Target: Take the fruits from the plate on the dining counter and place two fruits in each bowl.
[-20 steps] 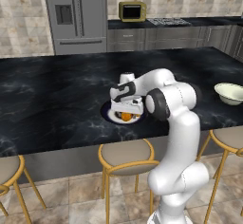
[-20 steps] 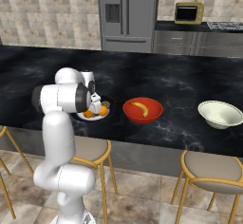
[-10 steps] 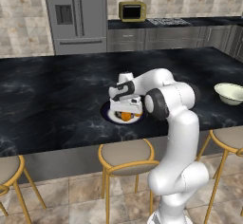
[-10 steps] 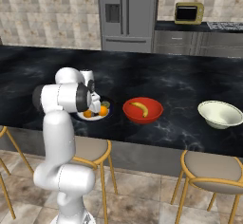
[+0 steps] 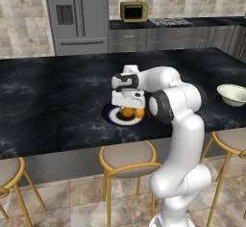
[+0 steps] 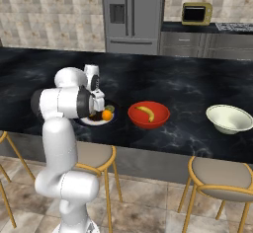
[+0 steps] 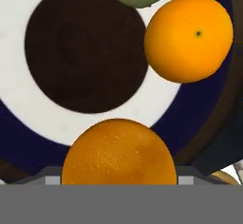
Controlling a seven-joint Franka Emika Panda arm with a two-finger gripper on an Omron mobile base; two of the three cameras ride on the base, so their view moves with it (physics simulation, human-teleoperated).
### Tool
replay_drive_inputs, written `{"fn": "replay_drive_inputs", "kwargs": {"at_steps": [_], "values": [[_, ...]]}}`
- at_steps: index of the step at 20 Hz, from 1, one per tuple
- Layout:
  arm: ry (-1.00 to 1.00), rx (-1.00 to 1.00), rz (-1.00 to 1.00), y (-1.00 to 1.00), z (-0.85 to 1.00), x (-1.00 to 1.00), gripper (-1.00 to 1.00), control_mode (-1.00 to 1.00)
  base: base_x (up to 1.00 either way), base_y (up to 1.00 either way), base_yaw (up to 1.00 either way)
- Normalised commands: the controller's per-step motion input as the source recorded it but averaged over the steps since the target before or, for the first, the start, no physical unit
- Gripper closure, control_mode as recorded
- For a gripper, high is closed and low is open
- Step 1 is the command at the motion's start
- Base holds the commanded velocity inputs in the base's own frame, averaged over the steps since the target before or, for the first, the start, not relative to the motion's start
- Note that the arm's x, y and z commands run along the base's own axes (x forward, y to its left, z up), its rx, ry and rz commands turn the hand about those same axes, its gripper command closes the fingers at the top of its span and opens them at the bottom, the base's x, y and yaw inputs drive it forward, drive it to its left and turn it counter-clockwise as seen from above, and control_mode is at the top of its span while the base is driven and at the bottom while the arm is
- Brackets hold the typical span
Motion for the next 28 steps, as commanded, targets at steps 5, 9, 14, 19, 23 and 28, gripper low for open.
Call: {"fn": "replay_drive_inputs", "kwargs": {"at_steps": [5, 9, 14, 19, 23, 28], "values": [[-0.02, 0.10, 0.00, -0.09, 0.59, -0.37, 1.00, -1.00, 0.00, 0.00, 0.00], [0.00, 0.01, 0.00, -0.02, 0.34, -0.27, 1.00, -1.00, 0.00, 0.00, 0.00], [0.00, 0.00, 0.00, 0.00, 0.14, -0.20, 1.00, -1.00, 0.00, 0.00, 0.00], [0.00, 0.00, 0.00, 0.00, 0.00, 0.00, 1.00, -1.00, 0.00, 0.00, 0.00], [0.00, 0.00, 0.00, -0.01, 0.00, 0.00, 1.00, 1.00, 0.00, -0.22, 0.01], [0.00, 0.00, 0.00, 0.00, 0.00, 0.00, 1.00, 1.00, 0.00, -0.83, 0.07]]}}
